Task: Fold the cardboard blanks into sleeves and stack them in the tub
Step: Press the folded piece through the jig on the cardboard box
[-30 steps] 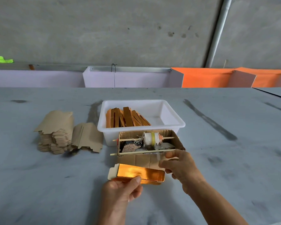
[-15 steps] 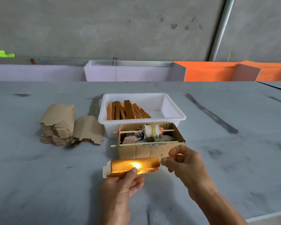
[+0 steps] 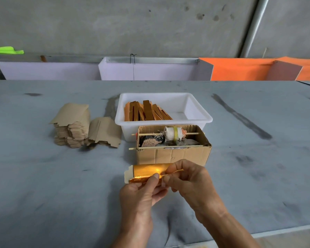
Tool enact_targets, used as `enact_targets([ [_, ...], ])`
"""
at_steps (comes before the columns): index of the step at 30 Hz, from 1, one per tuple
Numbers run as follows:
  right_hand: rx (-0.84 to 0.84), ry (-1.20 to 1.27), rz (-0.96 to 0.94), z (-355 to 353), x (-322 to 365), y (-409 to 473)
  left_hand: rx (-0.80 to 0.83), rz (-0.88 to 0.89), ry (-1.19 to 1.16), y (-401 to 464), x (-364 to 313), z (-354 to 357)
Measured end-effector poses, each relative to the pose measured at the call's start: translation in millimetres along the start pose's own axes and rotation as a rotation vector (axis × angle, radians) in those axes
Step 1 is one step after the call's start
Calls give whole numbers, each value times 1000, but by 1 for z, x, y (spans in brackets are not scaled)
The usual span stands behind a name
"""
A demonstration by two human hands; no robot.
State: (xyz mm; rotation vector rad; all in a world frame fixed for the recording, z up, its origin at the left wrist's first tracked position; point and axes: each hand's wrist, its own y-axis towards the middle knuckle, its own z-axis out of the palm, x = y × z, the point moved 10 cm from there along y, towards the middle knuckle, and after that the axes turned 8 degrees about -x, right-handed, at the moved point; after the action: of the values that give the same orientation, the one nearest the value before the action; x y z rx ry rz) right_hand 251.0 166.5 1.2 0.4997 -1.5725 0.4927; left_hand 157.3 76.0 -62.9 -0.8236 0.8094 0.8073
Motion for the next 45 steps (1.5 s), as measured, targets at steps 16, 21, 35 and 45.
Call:
enact_targets([
  [16,66,-161,-30,8,-9,4,-32,14,38,3,0,-11],
  [21,68,-164,-11,8,-10,4,-32,9,39,2,0,-11],
  [35,100,-208,115,9,-18,3,-3,11,93,-2,-3,-13],
  [45,155,-209,211,9,-26,1,30,-44,69,-10,2,-10],
])
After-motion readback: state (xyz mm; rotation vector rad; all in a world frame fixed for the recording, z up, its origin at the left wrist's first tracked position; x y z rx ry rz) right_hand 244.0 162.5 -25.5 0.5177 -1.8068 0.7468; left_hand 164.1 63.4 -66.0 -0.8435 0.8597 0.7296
